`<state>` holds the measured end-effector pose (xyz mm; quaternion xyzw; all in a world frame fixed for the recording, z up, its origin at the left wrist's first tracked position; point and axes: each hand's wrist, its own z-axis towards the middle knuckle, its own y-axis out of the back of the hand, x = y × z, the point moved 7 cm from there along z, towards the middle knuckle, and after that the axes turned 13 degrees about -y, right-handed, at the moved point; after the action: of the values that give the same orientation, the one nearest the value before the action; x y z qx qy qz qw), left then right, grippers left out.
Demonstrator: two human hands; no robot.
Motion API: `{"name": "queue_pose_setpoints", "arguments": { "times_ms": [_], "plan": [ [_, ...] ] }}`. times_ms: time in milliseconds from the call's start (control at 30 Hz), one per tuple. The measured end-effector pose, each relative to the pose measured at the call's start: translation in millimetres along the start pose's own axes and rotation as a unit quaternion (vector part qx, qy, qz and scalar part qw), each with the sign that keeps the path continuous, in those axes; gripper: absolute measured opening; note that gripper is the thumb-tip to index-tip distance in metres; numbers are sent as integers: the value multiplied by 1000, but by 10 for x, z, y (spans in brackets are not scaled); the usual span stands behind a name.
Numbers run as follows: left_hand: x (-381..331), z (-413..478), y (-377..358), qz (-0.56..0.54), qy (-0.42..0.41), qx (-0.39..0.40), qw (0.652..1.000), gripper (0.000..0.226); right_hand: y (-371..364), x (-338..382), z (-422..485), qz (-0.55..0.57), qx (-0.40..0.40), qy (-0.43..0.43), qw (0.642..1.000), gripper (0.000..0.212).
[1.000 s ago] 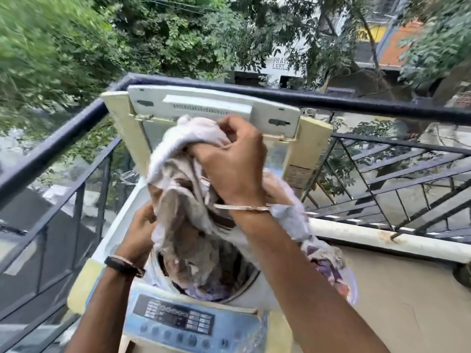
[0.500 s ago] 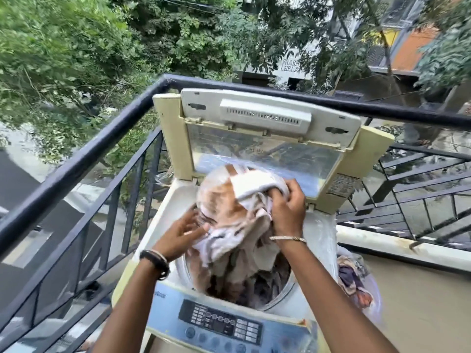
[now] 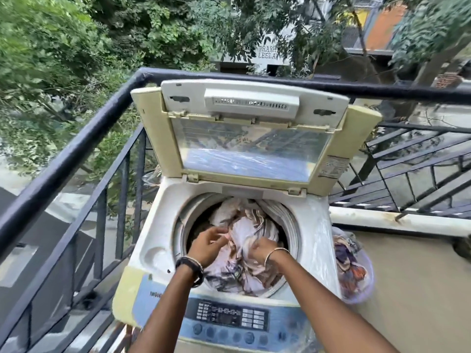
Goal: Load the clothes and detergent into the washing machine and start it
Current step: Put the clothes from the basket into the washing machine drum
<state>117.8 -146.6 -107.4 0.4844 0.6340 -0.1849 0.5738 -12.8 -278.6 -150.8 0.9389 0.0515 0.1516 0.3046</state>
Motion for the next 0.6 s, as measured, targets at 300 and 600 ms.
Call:
{"name": "queue_pose_setpoints", "arguments": {
  "times_ms": [300,600],
  "plan": [
    [-335,-147,-402,-26,-42,-139,989,7,771,-703,-470,238,-143,102,955,15],
    [-1106,-355,-2042,-61,-91,-95,989,7,1454,-2260,-872,322,-216,145,910,27]
  ]
}}
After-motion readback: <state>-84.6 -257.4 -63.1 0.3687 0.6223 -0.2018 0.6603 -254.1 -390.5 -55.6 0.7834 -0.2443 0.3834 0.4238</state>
